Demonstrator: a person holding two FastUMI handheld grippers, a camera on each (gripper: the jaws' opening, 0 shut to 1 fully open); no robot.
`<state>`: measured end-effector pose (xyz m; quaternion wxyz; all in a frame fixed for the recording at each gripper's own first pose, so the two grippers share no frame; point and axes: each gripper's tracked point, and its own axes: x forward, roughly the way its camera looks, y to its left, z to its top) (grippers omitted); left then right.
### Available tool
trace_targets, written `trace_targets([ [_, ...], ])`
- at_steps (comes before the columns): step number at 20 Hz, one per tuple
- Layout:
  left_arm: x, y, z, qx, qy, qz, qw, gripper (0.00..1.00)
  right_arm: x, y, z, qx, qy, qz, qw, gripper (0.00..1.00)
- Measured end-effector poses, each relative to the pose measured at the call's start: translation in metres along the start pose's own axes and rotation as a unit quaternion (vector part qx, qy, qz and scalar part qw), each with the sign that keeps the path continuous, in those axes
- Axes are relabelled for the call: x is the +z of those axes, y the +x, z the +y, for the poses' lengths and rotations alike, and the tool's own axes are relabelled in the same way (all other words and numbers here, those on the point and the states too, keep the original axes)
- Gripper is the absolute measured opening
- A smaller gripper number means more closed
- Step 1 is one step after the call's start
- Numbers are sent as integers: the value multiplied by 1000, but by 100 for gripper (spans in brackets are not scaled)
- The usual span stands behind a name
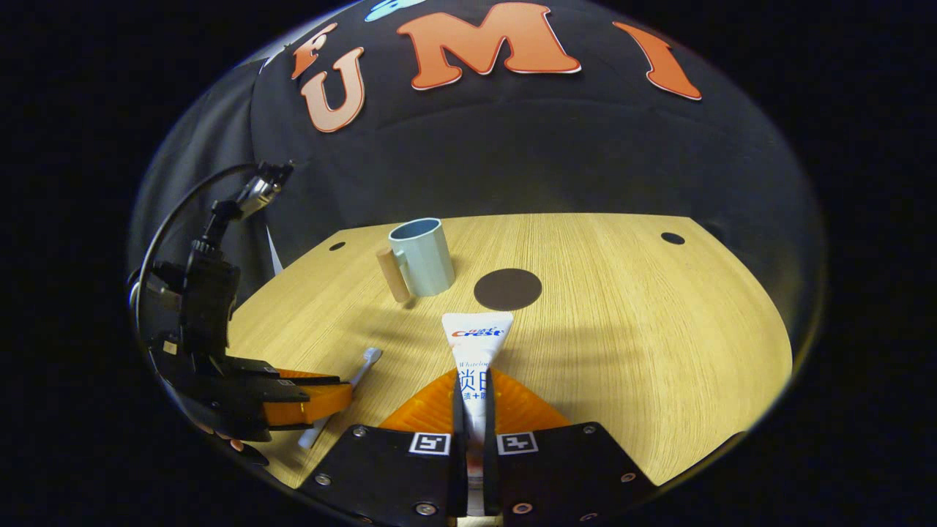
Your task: Put the toothbrush and toothpaste on the desktop into the cup, then pick up the cup and place it on the coaster on the desktop.
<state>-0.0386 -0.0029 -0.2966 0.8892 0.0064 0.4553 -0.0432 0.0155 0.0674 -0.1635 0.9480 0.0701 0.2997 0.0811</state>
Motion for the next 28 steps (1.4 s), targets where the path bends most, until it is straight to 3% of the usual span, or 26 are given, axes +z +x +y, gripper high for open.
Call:
trace_targets([
  [1,-2,10,3,1,-1,1,1000,15,2,-1,0,2,-1,-5,1000,9],
  [2,-4,7,1,-2,0,1,1000,8,5,-4,3,10,0,-10,1000,9],
  [10,-9,36,-26,-57,-8,-42,997,3,26,-13,21,31,-6,-41,999,9],
  [15,8,30,-14,-38,0,-100,994,3,34,-17,19,27,1,-55,998,9],
  [20,41,8,-13,-27,29,-197,979,3,49,-23,22,29,3,-80,996,9],
  [28,80,-50,-18,-43,52,-322,944,2,97,-47,24,20,-23,-141,990,9],
])
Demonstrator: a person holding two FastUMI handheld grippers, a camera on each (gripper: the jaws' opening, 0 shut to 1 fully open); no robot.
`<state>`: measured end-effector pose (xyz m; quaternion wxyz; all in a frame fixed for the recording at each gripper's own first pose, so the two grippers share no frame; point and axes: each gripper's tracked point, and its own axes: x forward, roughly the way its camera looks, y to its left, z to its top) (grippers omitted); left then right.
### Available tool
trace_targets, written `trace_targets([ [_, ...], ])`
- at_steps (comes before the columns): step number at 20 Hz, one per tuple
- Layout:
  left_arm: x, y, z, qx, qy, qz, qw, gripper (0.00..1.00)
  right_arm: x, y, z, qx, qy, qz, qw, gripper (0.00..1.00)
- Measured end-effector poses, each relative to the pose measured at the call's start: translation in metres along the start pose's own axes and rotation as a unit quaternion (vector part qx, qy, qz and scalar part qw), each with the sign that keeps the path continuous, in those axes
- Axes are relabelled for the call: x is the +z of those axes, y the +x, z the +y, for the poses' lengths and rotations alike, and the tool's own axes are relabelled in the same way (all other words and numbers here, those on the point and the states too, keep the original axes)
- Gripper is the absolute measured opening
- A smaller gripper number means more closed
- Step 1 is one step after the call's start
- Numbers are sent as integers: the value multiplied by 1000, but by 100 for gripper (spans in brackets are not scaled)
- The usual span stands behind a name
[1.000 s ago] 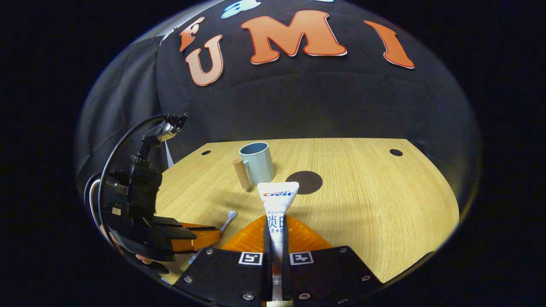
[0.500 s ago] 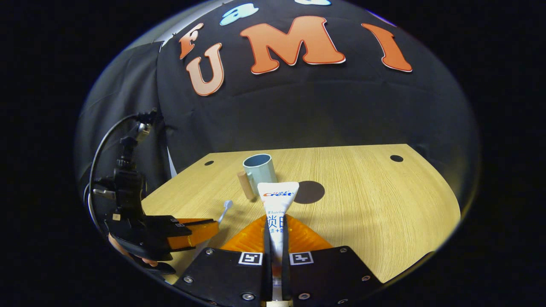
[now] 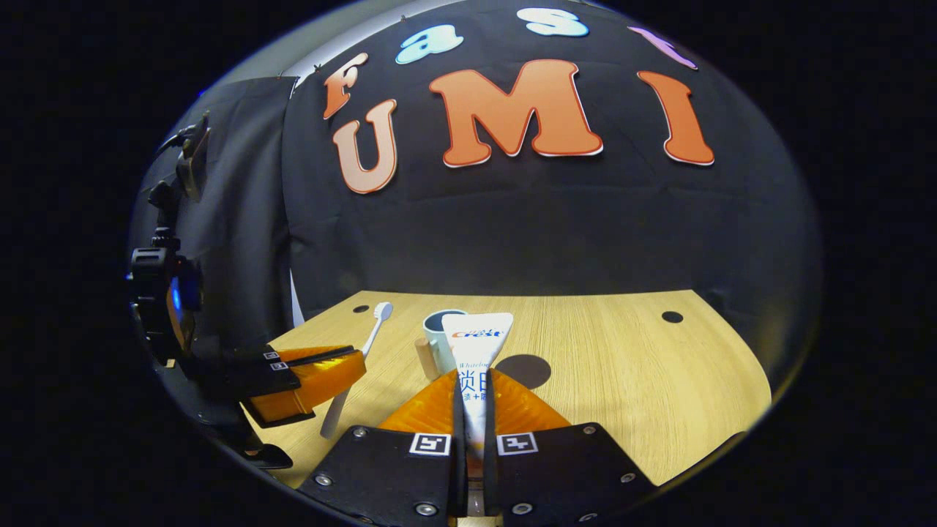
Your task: Put the toothbrush and toothpaste on the desktop into the cup, then pick up the cup and place it on the coaster on the desktop.
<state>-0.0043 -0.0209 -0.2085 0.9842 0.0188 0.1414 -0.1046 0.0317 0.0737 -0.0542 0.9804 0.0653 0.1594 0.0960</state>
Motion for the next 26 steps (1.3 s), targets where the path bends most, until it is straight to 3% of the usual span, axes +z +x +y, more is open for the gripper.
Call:
trace_targets([
  [11,73,11,4,-23,-6,-142,990,2,58,1,-20,-21,-10,-62,998,8],
  [14,86,29,0,-51,-22,-153,987,2,67,10,-32,-30,-15,-61,998,8],
  [26,108,130,23,-62,-18,-194,979,2,126,73,-41,-31,-44,-90,995,9],
])
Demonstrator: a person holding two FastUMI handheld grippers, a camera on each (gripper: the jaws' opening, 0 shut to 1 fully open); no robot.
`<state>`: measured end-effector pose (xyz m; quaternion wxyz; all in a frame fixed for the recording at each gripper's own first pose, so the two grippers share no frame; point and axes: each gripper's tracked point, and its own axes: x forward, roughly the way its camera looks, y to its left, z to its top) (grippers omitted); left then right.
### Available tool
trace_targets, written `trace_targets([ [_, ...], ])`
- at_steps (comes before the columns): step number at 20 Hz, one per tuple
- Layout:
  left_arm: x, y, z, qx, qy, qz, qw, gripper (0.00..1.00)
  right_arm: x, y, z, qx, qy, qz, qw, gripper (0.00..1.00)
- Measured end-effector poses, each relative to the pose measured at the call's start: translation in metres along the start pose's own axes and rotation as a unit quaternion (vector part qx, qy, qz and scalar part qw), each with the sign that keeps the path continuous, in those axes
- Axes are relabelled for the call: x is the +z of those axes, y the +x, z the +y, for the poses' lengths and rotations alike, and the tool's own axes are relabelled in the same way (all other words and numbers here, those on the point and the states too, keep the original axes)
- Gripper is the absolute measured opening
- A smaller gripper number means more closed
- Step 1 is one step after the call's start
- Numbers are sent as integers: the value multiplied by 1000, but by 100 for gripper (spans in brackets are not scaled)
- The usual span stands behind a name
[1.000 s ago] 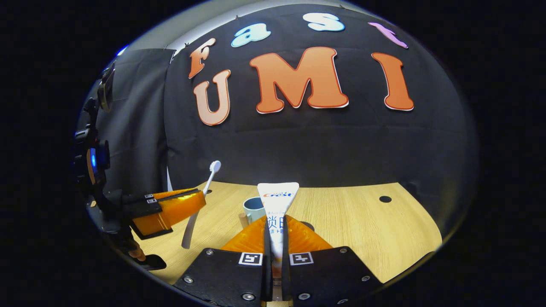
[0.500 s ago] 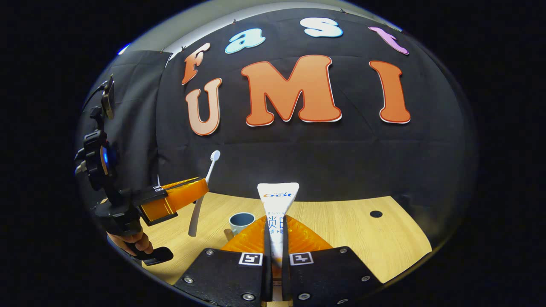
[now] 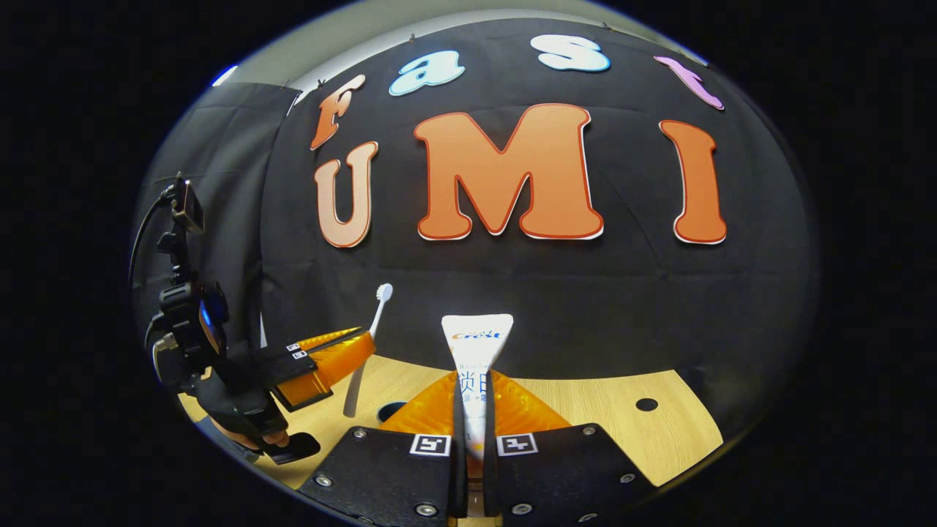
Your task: Put the toothbrush and toothpaste on the desktop into the cup, then pick up the cup and place it on the coaster on the desktop.
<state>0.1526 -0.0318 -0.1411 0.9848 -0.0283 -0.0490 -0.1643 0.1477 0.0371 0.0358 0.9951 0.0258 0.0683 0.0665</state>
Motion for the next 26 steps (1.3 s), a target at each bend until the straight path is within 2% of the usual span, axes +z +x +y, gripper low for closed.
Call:
trace_targets([
  [5,-39,35,12,-10,-21,11,1000,2,-18,32,1,0,5,14,1000,8],
  [12,-88,55,30,-12,-32,39,999,2,-31,58,16,14,6,13,1000,9],
  [19,-125,53,39,-10,-60,65,996,2,-33,68,36,35,-12,-8,999,9],
  [26,-141,47,49,14,-42,100,994,5,-43,77,41,40,9,-9,999,9],
])
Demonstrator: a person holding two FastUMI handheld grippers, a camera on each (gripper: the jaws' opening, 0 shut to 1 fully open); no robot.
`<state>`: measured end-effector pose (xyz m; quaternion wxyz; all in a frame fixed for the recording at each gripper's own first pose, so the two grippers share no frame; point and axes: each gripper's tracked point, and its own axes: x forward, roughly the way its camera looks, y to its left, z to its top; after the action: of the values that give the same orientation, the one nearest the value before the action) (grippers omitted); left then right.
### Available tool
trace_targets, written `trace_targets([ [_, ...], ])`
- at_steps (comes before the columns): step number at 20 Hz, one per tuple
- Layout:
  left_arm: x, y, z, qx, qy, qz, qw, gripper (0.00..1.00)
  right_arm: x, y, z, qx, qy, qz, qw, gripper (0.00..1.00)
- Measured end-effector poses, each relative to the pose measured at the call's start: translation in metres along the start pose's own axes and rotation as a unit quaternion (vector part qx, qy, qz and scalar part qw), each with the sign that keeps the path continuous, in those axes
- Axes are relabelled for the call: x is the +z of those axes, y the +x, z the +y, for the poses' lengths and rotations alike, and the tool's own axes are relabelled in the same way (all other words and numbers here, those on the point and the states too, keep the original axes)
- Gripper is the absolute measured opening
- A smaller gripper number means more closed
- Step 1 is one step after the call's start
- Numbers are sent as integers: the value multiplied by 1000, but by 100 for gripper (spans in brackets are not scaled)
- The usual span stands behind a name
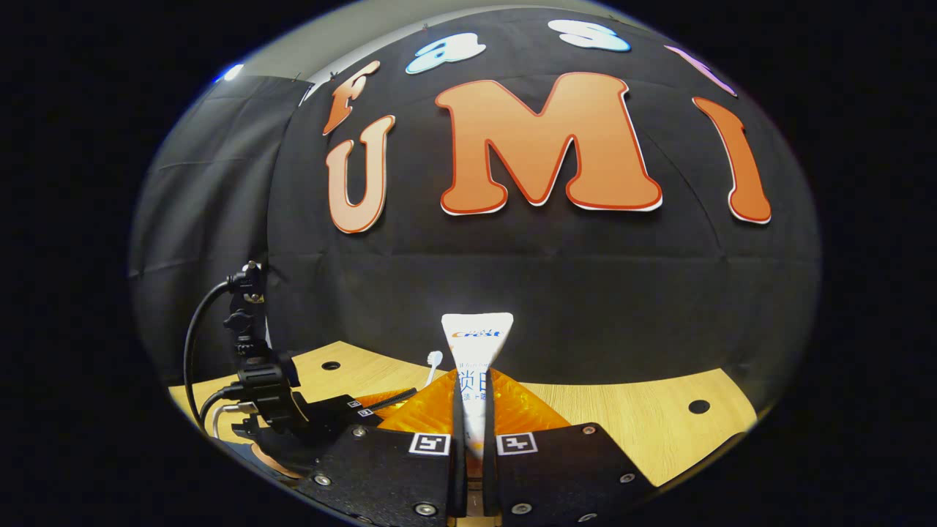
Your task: Put the toothbrush and toothpaste on the desktop into the cup, then pick up the cup and place it on the coaster on the desktop.
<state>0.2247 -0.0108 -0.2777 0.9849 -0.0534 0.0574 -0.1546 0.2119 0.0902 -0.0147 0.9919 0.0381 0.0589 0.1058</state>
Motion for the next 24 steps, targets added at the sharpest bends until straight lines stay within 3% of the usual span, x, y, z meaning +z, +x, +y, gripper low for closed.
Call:
trace_targets([
  [5,-6,-20,-6,-3,9,31,999,8,-2,6,4,3,16,-5,1000,8],
  [9,-6,-43,-6,-11,8,42,999,20,2,9,11,11,25,-18,999,8],
  [11,-2,-57,3,3,18,45,999,36,6,11,16,16,32,-28,999,8],
  [15,9,-89,15,21,37,30,999,83,16,18,32,38,42,-61,997,8],
  [17,7,-104,24,32,39,38,998,92,17,25,38,45,43,-73,995,8],
  [20,9,-123,37,54,39,40,997,96,12,36,41,50,42,-83,994,8],
  [24,11,-136,41,56,34,36,997,96,7,59,42,51,53,-91,993,8],
])
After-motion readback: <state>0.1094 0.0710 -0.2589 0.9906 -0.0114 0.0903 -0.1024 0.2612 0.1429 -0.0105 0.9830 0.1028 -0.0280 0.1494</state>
